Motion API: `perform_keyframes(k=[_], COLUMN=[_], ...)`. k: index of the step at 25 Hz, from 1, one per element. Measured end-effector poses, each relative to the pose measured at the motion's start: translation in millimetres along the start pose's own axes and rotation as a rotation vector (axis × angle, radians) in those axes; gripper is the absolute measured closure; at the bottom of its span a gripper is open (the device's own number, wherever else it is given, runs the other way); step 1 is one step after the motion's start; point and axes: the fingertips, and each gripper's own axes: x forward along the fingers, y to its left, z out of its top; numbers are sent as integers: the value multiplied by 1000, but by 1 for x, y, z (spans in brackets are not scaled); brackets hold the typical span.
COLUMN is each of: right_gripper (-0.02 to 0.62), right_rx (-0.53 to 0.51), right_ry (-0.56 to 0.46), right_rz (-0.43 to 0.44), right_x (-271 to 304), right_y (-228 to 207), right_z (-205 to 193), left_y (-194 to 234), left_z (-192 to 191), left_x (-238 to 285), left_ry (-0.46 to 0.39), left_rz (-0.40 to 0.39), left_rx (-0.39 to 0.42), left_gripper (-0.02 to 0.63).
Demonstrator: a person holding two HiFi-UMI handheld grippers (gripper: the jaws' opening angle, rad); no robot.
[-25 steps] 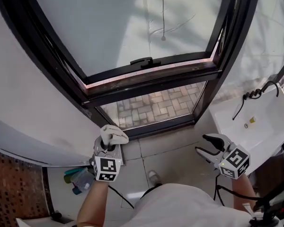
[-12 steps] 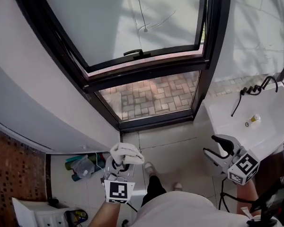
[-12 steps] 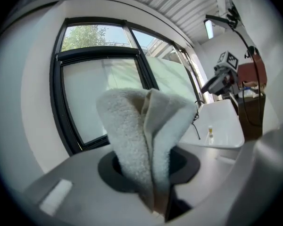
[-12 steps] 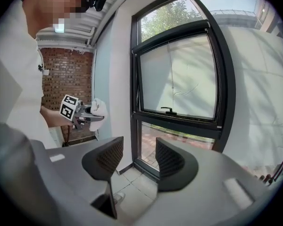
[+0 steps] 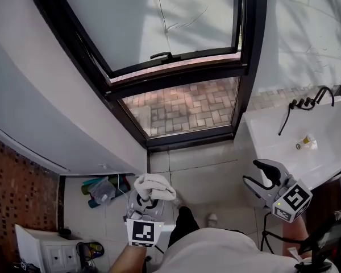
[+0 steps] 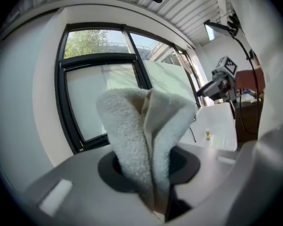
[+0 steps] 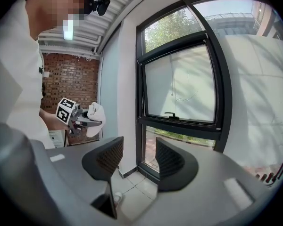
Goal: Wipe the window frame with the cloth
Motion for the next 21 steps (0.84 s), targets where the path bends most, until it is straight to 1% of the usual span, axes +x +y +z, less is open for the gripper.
perform_keyframes(k=[4,8,16,21], right_gripper=[379,379,377,379], right_rx=[-5,-8,-4,-10], right_ry=[-1,-3,2,-8], right_rz=[11,16,23,58], right_x=[-4,-7,-3,17], right_y=[3,1,3,6], right_z=[0,0,-3,-4], left_y=[2,-3,-4,8], left_z=[3,8,4,6], left_x=[-3,-3,-3,-7], left_ry=[-15,-9,-3,-7], left_rz=[28,22,21,52], left_rx=[-5,-5,2,-4], left_gripper=[473,473,474,473])
